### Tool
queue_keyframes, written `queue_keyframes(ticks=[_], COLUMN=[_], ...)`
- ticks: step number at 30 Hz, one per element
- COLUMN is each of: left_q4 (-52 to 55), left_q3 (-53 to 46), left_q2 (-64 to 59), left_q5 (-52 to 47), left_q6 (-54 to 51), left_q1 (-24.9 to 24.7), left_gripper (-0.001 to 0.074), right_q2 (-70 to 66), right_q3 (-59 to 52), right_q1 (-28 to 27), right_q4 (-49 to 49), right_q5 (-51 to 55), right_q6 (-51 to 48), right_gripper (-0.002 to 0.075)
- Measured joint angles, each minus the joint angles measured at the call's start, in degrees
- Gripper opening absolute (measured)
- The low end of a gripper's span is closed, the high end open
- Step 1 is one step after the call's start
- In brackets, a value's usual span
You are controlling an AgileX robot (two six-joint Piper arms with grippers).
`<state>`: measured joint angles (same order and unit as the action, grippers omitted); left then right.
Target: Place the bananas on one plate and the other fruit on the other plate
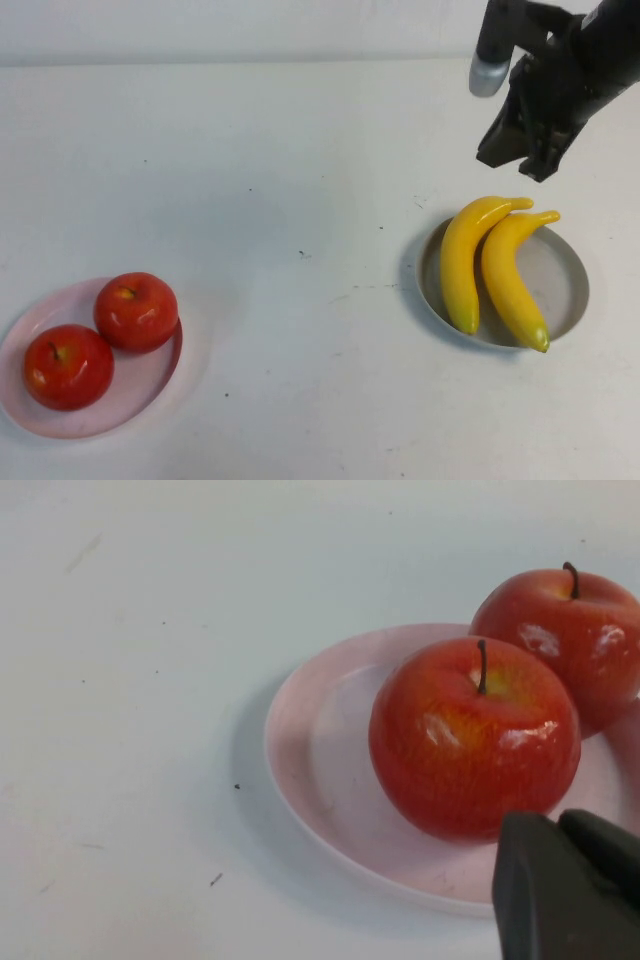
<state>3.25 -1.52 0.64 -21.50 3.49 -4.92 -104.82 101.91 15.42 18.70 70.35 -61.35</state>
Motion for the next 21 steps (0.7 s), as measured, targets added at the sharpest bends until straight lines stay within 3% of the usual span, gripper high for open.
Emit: queue_keyframes(ticks=[9, 21], left_q4=[0.0, 0.0], left_q3=[0.0, 0.0], left_q2=[0.0, 0.0], left_q5=[0.0, 0.0], left_q6=[0.0, 0.0], left_q1=[0.0, 0.0], left_gripper=[0.0004, 0.0004], right_q2=[10.8, 40.9], right_q3=[-6.0, -27.1], right_q1=[0.0, 0.0], right_q4=[14.6, 11.7], right_q5=[0.3, 1.3], right_q6=[9.2, 21.5], right_gripper=[-0.0014, -0.0015])
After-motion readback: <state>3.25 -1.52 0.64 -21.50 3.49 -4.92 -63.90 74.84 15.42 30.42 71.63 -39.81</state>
